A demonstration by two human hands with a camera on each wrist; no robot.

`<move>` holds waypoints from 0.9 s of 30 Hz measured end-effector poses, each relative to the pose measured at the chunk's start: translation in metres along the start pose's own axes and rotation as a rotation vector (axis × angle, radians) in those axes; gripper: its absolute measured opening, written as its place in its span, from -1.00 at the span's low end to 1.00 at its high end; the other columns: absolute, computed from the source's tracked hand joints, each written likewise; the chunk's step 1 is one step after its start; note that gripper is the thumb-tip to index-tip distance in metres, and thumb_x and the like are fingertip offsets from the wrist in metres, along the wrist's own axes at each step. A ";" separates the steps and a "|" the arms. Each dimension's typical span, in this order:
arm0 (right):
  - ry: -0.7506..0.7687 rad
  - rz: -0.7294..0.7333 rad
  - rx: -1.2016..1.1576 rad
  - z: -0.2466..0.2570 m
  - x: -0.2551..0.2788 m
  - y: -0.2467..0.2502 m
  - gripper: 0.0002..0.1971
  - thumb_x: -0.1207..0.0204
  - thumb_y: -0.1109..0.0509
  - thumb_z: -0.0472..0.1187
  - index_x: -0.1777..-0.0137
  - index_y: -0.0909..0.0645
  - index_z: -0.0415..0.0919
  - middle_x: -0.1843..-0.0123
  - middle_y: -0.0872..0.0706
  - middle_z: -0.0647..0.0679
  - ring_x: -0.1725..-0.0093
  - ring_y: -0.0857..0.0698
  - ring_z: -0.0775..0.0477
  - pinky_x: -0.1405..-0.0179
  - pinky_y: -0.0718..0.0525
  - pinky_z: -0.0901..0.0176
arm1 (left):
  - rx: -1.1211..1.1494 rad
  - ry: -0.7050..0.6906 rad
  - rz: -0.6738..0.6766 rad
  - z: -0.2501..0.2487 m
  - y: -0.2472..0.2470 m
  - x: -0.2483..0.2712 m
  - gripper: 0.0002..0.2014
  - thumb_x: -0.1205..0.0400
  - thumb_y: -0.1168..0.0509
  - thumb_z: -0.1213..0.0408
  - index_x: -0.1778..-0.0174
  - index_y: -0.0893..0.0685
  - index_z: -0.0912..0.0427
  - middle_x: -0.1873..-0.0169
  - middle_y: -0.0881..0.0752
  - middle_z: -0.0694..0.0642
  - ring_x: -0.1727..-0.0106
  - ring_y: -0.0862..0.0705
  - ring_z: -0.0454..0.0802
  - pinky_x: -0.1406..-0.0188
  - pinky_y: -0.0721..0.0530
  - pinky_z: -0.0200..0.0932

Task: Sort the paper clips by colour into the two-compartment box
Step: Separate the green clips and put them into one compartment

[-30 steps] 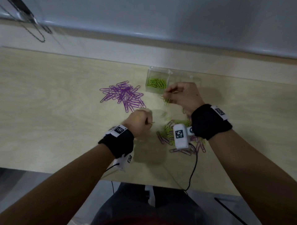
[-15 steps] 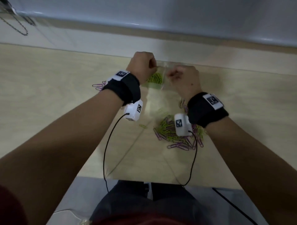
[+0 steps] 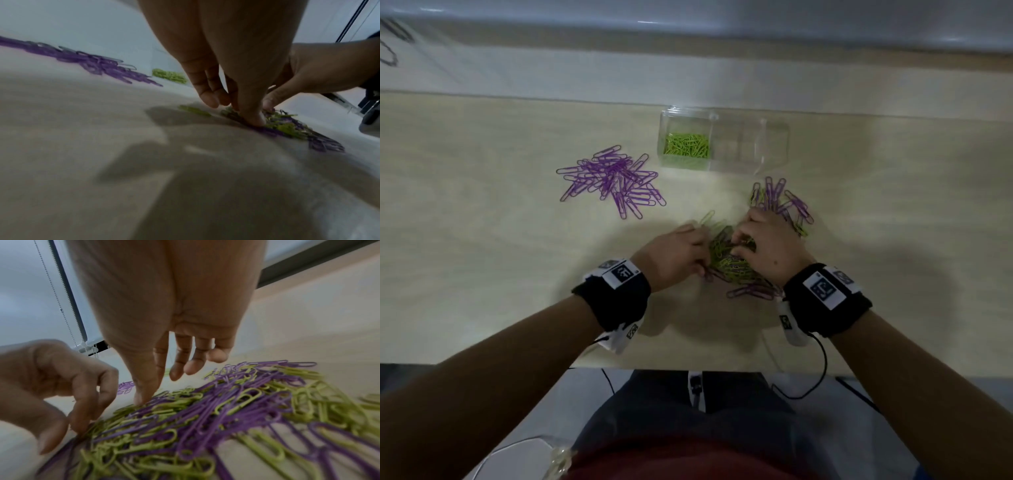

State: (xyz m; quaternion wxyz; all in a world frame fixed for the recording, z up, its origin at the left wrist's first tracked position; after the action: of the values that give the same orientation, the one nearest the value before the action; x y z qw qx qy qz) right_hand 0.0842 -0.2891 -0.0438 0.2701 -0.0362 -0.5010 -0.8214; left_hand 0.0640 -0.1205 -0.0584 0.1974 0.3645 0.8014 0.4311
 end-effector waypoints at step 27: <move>-0.085 -0.219 -0.306 -0.038 0.028 0.024 -0.83 -0.51 -0.37 -0.44 0.04 -0.77 -0.27 0.09 -0.76 -0.14 0.13 -0.60 0.04 0.14 -0.42 0.37 | 0.051 0.585 -0.152 -0.006 0.001 -0.061 -0.85 -0.48 -0.40 0.15 0.14 -0.66 0.14 0.06 -0.60 0.14 -0.04 -0.52 0.17 -0.06 -0.55 0.05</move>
State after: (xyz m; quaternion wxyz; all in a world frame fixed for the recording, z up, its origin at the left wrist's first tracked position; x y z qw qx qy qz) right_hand 0.0796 -0.3412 -0.0336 0.1491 -0.0568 -0.3824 -0.9101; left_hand 0.1008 -0.1690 -0.0542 -0.0195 0.1687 0.8598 0.4815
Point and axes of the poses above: each hand's wrist, its own x-axis away from the middle knuckle, its own y-axis out of the back of the hand, z = x × y, the point moved 4 cm from there along -x, towards the middle knuckle
